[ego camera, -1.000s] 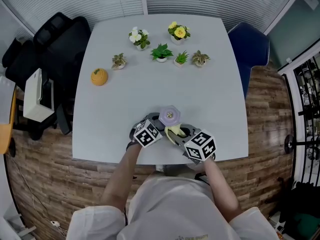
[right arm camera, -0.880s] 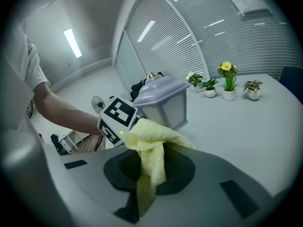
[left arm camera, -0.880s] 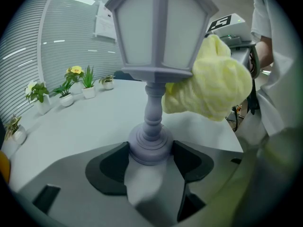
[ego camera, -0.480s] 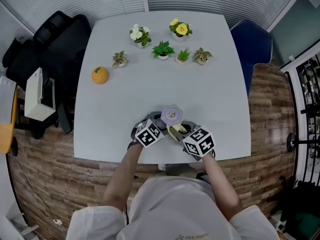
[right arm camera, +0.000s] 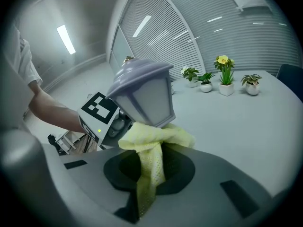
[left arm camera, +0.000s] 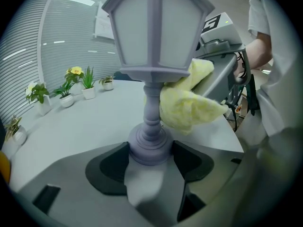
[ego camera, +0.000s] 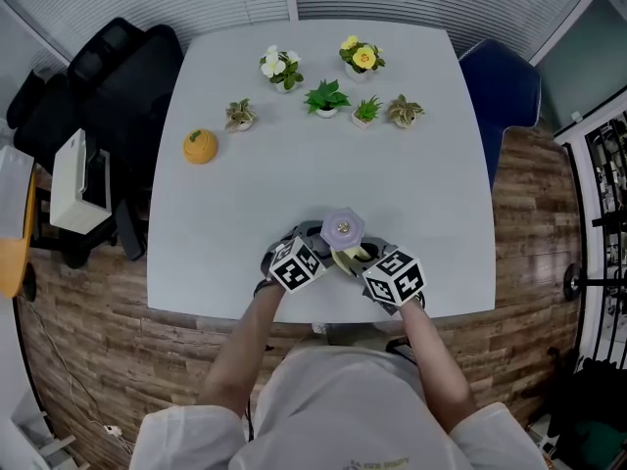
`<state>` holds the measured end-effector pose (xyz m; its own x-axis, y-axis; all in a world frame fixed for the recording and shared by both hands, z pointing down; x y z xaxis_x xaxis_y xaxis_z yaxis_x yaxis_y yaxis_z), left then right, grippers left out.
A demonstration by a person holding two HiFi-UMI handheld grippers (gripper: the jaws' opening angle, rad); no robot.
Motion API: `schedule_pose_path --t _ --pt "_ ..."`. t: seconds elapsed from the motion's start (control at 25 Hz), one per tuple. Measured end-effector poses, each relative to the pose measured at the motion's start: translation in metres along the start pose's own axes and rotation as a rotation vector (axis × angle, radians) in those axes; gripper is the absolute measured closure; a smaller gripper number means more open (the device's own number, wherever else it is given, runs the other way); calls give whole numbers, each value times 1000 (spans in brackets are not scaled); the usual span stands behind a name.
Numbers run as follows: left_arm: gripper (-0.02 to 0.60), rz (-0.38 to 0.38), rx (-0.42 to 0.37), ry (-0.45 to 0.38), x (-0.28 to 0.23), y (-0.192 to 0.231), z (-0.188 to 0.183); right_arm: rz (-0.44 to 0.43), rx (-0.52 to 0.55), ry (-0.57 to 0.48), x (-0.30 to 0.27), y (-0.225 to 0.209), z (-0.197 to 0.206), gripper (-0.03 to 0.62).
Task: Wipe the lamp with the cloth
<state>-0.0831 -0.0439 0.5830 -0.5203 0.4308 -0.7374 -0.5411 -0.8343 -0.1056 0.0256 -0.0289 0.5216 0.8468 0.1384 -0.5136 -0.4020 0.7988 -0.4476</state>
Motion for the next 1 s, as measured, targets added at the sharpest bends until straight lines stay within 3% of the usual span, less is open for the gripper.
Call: schedule_pose_path --t 0.2,0.56,1.0 --pt "278 -2 -2 -2 1 0 1 -1 -19 10 -1 -4 4 554" --pt "278 0 -2 -1 0 0 1 101 -112 29 -1 -28 11 554" --pt "278 -1 -1 0 0 1 1 124 -97 67 -7 -35 14 554"
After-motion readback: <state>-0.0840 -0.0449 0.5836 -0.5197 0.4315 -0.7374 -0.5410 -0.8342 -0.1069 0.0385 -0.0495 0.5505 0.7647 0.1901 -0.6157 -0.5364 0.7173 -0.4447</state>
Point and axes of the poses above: the fingertips, and each gripper's own axes: x backward along the fingers, y to its left, z out of its underside, the point moved 8 cm from there along x, backward along the fingers, and after that the axes turned 9 degrees about -z, right-handed, at the moved point
